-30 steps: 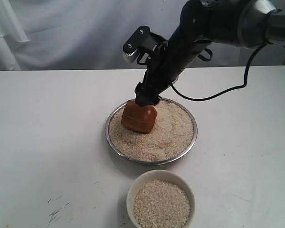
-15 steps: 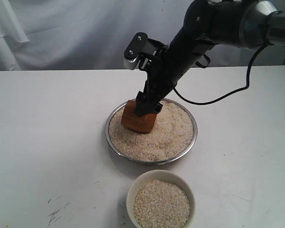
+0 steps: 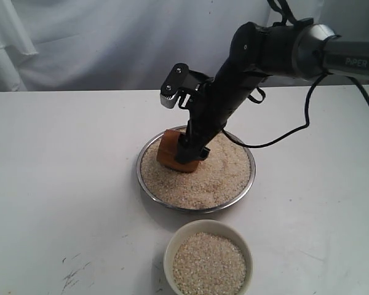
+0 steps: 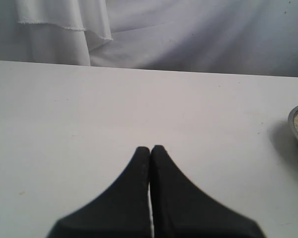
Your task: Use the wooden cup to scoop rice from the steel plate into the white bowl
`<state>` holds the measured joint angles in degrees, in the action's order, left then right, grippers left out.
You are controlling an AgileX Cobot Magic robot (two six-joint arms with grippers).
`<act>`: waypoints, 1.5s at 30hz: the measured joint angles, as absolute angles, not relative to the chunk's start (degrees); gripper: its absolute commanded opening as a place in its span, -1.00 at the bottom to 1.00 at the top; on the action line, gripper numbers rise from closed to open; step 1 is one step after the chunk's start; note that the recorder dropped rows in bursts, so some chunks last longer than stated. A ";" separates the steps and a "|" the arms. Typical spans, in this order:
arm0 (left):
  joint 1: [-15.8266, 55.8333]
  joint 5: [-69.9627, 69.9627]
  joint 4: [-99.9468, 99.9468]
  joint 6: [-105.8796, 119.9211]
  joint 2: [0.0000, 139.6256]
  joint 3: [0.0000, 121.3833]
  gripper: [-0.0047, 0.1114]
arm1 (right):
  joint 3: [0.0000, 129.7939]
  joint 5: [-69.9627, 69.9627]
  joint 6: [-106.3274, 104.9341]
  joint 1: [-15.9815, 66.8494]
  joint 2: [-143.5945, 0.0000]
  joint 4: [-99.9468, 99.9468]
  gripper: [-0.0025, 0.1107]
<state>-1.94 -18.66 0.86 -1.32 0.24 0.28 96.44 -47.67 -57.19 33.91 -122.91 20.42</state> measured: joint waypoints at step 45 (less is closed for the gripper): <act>-1.94 -18.66 0.86 -1.32 0.24 0.28 -0.92 | 100.12 -44.04 -59.34 34.27 -130.04 19.71 -0.21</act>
<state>-1.94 -18.66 0.86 -1.32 0.24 0.28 100.12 -44.04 -59.34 34.27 -130.04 19.71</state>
